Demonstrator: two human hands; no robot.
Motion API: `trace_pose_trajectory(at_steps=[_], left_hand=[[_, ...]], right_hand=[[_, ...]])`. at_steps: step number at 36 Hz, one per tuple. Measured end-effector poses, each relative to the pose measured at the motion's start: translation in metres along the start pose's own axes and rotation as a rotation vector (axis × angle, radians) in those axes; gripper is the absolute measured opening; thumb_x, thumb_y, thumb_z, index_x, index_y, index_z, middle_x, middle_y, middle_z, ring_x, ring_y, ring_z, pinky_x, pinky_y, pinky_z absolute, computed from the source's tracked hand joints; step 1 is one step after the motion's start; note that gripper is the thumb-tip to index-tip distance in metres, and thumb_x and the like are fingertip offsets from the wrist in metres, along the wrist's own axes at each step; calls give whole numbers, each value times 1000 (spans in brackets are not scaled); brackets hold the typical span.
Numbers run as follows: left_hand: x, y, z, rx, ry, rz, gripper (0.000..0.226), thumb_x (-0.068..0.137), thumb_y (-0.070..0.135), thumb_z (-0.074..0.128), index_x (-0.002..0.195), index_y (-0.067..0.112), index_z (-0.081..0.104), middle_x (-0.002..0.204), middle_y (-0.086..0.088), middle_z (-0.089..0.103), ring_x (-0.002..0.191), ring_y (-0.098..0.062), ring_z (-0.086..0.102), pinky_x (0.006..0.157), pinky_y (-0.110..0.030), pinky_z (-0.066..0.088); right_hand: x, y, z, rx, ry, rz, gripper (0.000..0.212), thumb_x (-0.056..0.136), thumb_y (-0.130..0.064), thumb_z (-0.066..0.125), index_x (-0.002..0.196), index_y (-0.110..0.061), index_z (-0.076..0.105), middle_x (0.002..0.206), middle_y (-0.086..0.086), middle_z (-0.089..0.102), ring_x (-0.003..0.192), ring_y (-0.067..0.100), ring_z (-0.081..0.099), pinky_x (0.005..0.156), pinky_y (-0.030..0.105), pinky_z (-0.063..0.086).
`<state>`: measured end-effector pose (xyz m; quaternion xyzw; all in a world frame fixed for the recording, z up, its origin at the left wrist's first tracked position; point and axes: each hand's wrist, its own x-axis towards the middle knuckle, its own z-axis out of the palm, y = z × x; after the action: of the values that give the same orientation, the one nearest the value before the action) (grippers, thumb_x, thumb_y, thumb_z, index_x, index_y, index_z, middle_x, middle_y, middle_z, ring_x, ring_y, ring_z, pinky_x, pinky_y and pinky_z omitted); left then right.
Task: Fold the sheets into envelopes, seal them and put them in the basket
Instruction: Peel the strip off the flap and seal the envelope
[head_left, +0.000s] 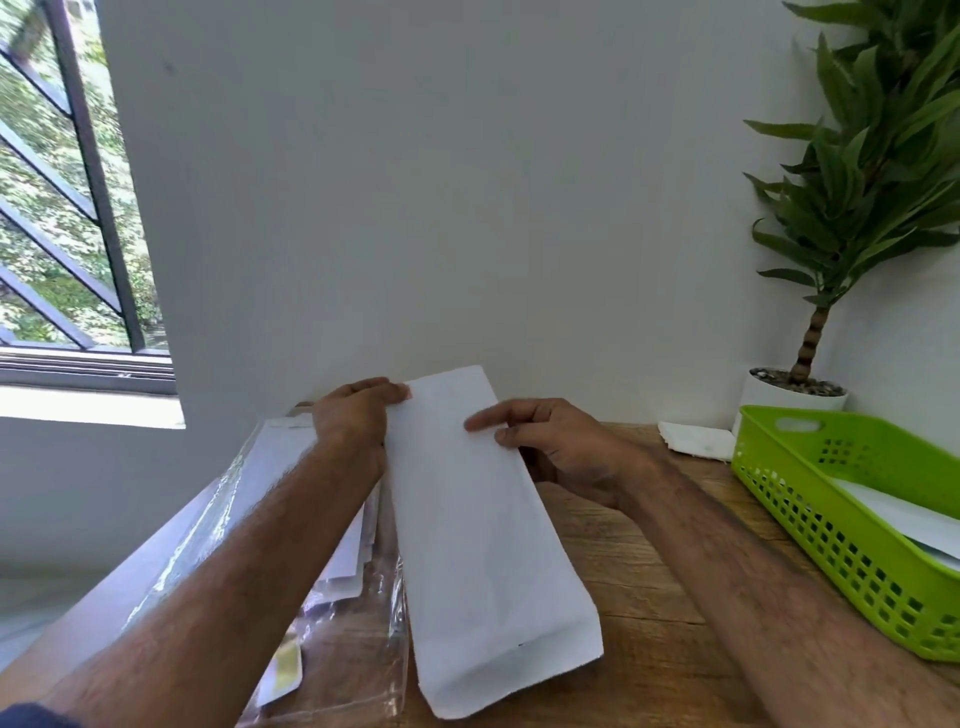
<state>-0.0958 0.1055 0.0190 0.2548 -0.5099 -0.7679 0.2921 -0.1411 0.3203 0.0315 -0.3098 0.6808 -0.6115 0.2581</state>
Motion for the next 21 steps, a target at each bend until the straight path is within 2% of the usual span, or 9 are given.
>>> trace_pose_trajectory(at_steps=[2, 6, 9, 11, 14, 17, 19, 21], left_hand=[[1, -1, 1, 38, -41, -39, 34, 66, -3, 86, 96, 7, 72, 105, -16, 72, 94, -36, 71, 84, -49, 60], [3, -4, 4, 115, -123, -101, 46, 69, 2, 86, 111, 6, 68, 113, -16, 70, 98, -35, 70, 76, -45, 60], [6, -3, 2, 78, -140, -178, 40, 78, 1, 79, 114, 9, 64, 124, -16, 65, 111, -38, 65, 87, -50, 56], [7, 0, 0, 44, -146, -230, 41, 84, 0, 73, 122, 7, 61, 129, -16, 62, 115, -37, 63, 96, -53, 52], [8, -3, -4, 15, -126, -265, 32, 87, -1, 68, 117, 4, 60, 125, -14, 62, 111, -36, 63, 95, -51, 52], [4, -5, -4, 12, -126, -269, 36, 84, -1, 69, 119, 0, 61, 125, -17, 64, 109, -38, 65, 95, -53, 54], [-3, -4, 0, 4, -153, -268, 36, 87, -2, 65, 122, -6, 60, 122, -21, 67, 106, -39, 67, 87, -52, 58], [-9, -2, 5, 5, -204, -253, 30, 93, -4, 56, 122, -11, 57, 109, -23, 68, 91, -34, 71, 69, -41, 63]], right_hand=[[0, 0, 1, 8, 16, 5, 29, 98, 1, 51, 114, -6, 75, 119, 13, 73, 103, 24, 70, 90, 39, 58], [-1, -2, 0, 21, 32, 1, 37, 96, -1, 44, 115, -8, 75, 120, 13, 73, 102, 24, 69, 81, 33, 57], [-3, -2, -6, 76, -40, 18, 57, 81, 5, 34, 118, -11, 74, 125, 15, 70, 106, 26, 67, 83, 34, 55], [-4, -2, -9, 81, -89, 2, 63, 83, 17, 35, 122, -16, 72, 127, 10, 70, 111, 25, 67, 85, 36, 57], [-5, 1, -10, 8, -85, -50, 54, 90, 15, 55, 125, -24, 71, 123, 4, 72, 107, 24, 70, 84, 37, 59], [-2, 0, -9, -12, -6, -55, 43, 90, 9, 62, 117, -22, 75, 119, 5, 74, 101, 28, 73, 84, 40, 59], [-1, -1, -10, 77, 79, -69, 30, 87, 5, 67, 111, -11, 76, 125, 6, 71, 104, 27, 72, 83, 39, 59], [0, 1, -13, 117, 176, -182, 26, 90, -2, 66, 115, 0, 72, 125, 15, 69, 107, 29, 70, 85, 38, 58]])
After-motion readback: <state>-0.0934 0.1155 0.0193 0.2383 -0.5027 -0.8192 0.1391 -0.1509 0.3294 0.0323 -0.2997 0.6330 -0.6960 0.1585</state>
